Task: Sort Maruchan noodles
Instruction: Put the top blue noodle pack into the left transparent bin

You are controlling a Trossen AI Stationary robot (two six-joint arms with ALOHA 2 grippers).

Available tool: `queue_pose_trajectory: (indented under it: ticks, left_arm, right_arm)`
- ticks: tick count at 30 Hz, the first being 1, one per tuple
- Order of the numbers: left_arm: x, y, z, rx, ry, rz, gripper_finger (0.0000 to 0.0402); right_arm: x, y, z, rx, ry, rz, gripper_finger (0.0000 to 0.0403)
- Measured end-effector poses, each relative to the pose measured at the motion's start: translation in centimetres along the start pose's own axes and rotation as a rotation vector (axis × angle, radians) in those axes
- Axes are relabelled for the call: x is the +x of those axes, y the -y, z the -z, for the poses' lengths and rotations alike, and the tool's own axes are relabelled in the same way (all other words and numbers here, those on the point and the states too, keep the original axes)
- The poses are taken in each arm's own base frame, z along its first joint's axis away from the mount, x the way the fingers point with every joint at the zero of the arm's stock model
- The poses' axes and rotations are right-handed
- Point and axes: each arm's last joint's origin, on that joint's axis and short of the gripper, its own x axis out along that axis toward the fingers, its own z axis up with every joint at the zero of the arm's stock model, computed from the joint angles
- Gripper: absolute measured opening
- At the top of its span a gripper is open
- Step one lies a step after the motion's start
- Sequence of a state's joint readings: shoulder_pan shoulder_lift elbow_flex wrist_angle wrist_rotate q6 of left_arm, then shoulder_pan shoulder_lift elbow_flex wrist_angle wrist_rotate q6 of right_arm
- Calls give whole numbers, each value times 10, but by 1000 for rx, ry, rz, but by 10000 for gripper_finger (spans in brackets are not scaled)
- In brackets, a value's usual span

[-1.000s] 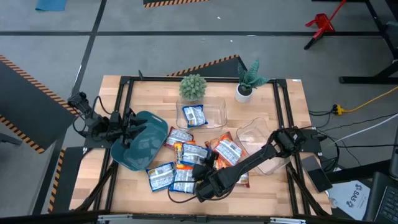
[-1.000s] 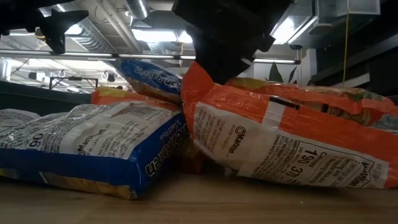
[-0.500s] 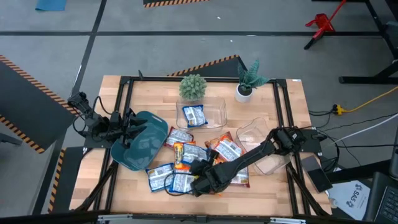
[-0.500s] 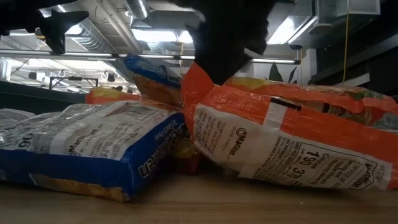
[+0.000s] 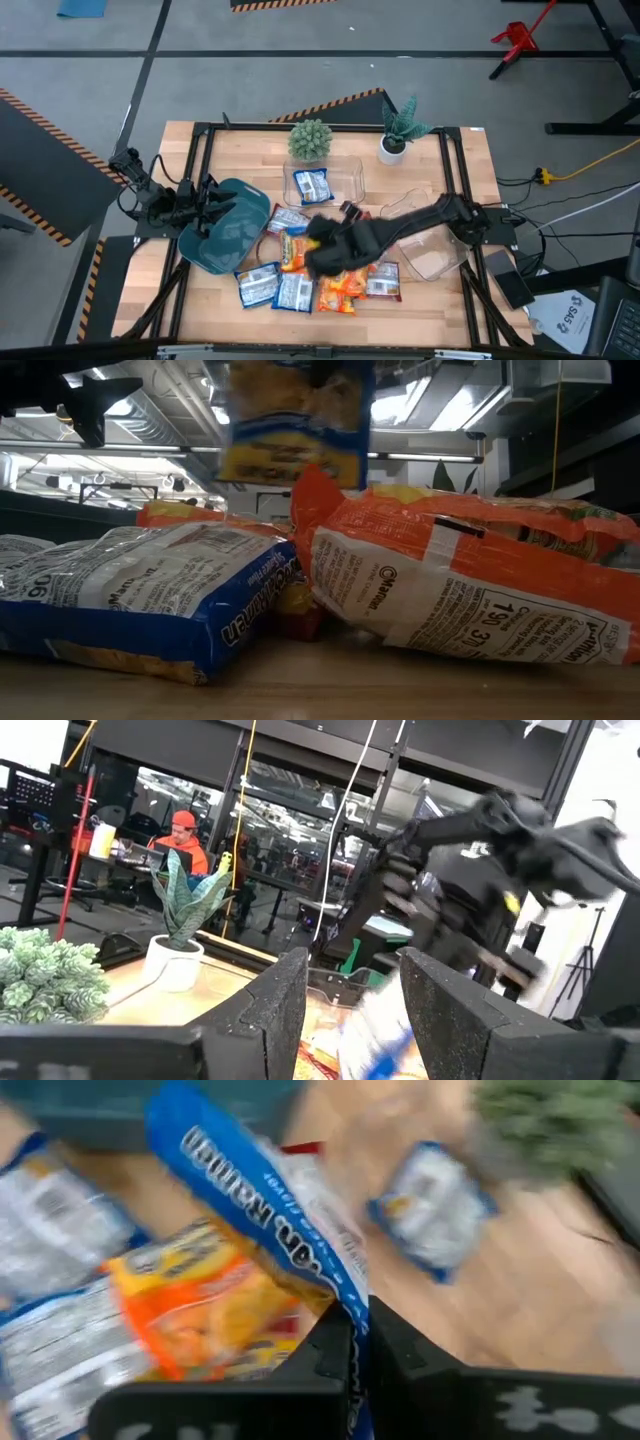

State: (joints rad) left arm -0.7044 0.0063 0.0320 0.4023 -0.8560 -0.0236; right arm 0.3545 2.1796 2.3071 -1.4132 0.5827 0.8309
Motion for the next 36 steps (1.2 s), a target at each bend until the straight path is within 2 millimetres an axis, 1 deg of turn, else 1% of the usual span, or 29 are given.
queue_pose_trajectory:
  ticks: [2,4,7,10,12,18,23,29,36]
  left_arm:
    - [0,0,0,-1,0,0,157]
    - [0,0,0,0,0,0,157]
    - [0,0,0,7,0,-2,157]
    - [0,0,0,8,0,-13,157]
    - [0,-1,0,10,-2,-24,157]
    - [0,-1,1,16,-6,-26,157]
    - [0,-1,1,17,-7,-27,157]
    - [0,-1,1,16,-8,-27,157]
    - [0,-1,2,21,-14,-27,157]
  right_arm:
    - [-4,19,-7,34,-17,43,1]
    - [-3,33,-13,46,-7,105,1]
    - [4,49,-22,63,-4,178,1]
    - [16,65,-32,98,-35,214,0]
    - [28,73,-36,123,-47,239,0]
    - [65,96,-37,232,-116,350,0]
    - [88,104,-32,319,-136,401,0]
    - [109,102,-26,383,-106,401,0]
    - [128,104,-14,419,-108,444,0]
